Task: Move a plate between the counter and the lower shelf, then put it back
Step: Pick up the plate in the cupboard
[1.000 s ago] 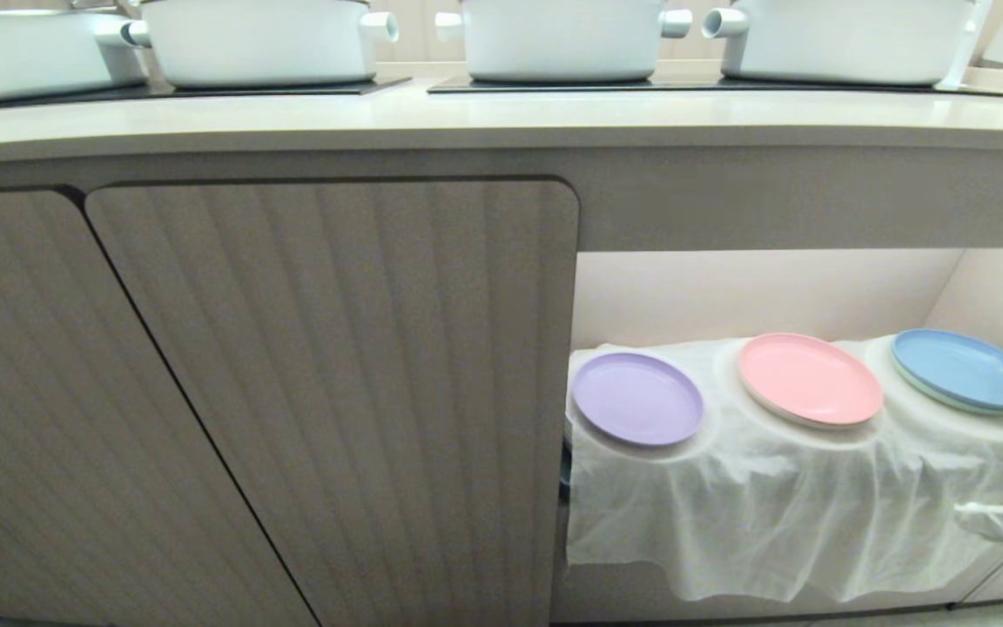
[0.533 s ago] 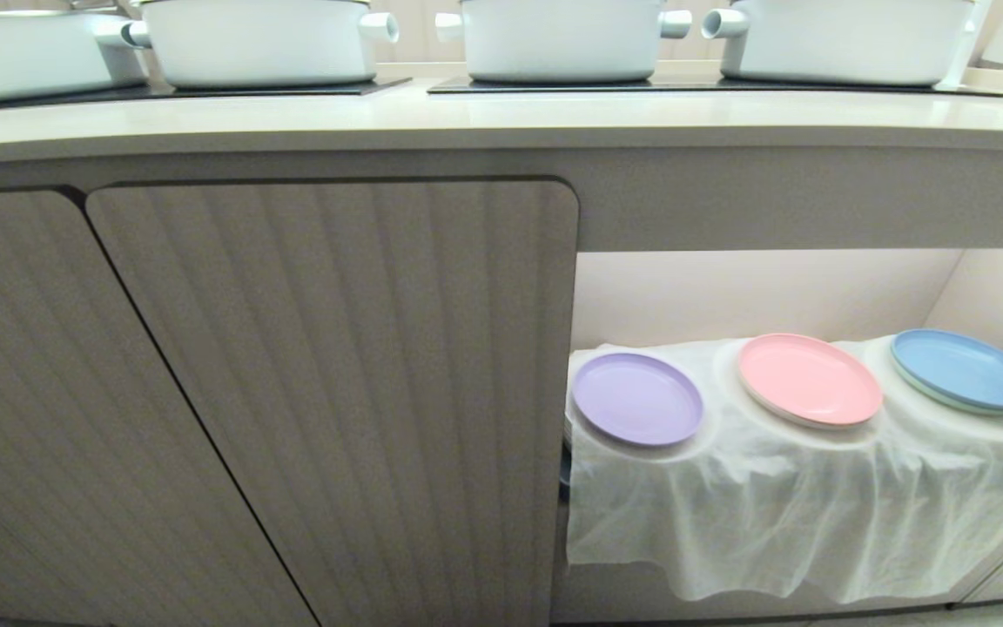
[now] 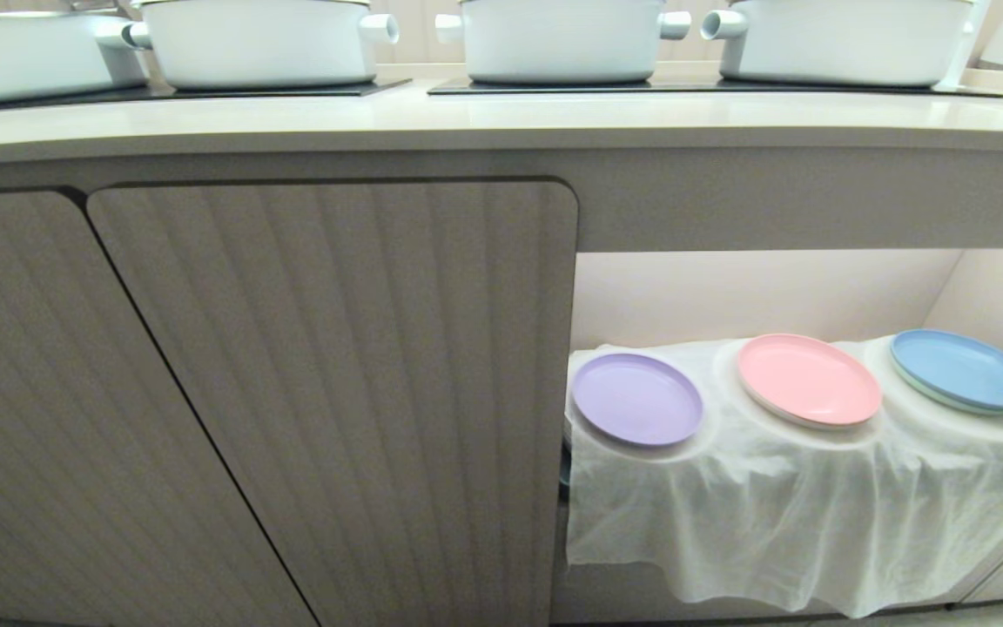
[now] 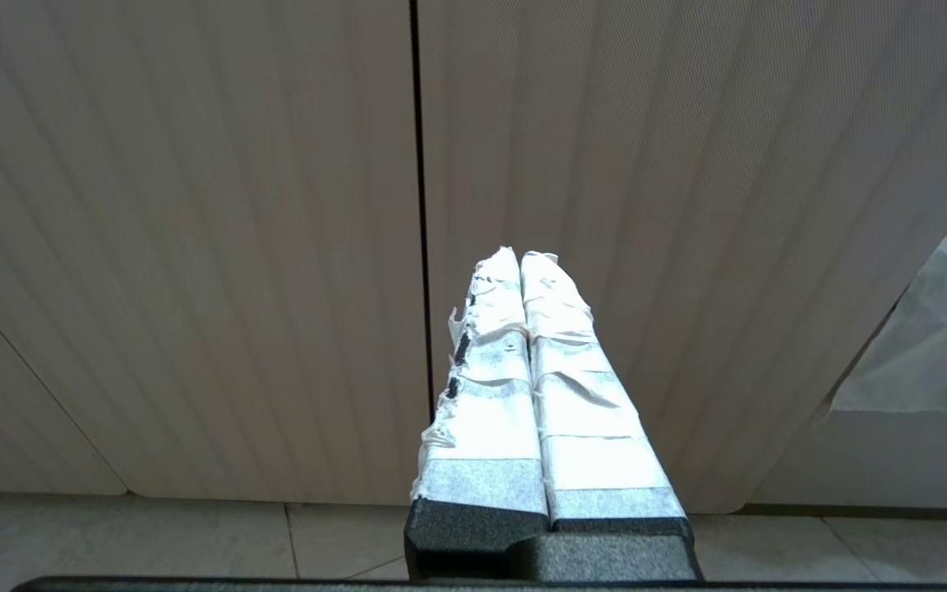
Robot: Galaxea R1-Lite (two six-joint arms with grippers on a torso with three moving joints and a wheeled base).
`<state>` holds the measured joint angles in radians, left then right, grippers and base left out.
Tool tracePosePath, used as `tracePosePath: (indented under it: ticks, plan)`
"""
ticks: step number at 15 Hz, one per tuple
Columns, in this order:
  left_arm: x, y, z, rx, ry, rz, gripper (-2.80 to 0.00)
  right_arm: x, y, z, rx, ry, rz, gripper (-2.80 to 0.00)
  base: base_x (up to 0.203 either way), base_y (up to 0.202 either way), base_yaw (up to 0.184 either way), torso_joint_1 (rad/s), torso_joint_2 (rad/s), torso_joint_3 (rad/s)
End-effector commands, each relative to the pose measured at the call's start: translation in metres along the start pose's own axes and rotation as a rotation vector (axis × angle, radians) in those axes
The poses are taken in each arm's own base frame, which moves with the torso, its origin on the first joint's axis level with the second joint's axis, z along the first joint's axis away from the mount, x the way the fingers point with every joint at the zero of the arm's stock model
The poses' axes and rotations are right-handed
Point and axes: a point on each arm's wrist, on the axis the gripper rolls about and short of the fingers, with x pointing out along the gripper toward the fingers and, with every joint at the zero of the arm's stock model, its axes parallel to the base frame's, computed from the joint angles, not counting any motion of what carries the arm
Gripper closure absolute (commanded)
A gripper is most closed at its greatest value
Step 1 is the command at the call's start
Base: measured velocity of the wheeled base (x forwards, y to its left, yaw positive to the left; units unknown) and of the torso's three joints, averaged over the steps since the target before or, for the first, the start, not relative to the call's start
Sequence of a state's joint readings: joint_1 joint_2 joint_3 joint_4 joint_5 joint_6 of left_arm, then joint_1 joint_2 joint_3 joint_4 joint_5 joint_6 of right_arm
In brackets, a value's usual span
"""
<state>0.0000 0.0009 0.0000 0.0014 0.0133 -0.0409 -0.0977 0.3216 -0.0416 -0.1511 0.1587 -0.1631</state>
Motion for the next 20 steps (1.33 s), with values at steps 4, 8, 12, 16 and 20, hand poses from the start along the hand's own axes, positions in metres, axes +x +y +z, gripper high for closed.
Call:
tracePosePath:
  ticks: [4,8,12,16,20]
  plan:
    - [0.0,0.0,0.0,-0.001,0.001,0.002,0.0,-0.006,0.003,-0.016,-0.019,-0.005,0.039,0.0,0.0,0.0,0.0,0.0,0.0,0.0]
    - [0.0,0.0,0.0,-0.001,0.001,0.002,0.0,-0.014,0.003,-0.026,-0.013,-0.021,-0.014,0.0,0.0,0.0,0.0,0.0,0.0,0.0]
    - [0.0,0.0,0.0,-0.001,0.001,0.001,0.0,-0.025,0.005,-0.034,0.012,-0.123,-0.022,0.0,0.0,0.0,0.0,0.0,0.0,0.0]
    - [0.0,0.0,0.0,-0.001,0.001,0.001,0.0,-0.025,0.005,-0.034,0.027,-0.115,-0.027,0.0,0.0,0.0,0.0,0.0,0.0,0.0]
    - [0.0,0.0,0.0,-0.001,0.001,0.001,0.0,-0.025,0.005,-0.034,0.028,-0.121,-0.023,0.0,0.0,0.0,0.0,0.0,0.0,0.0]
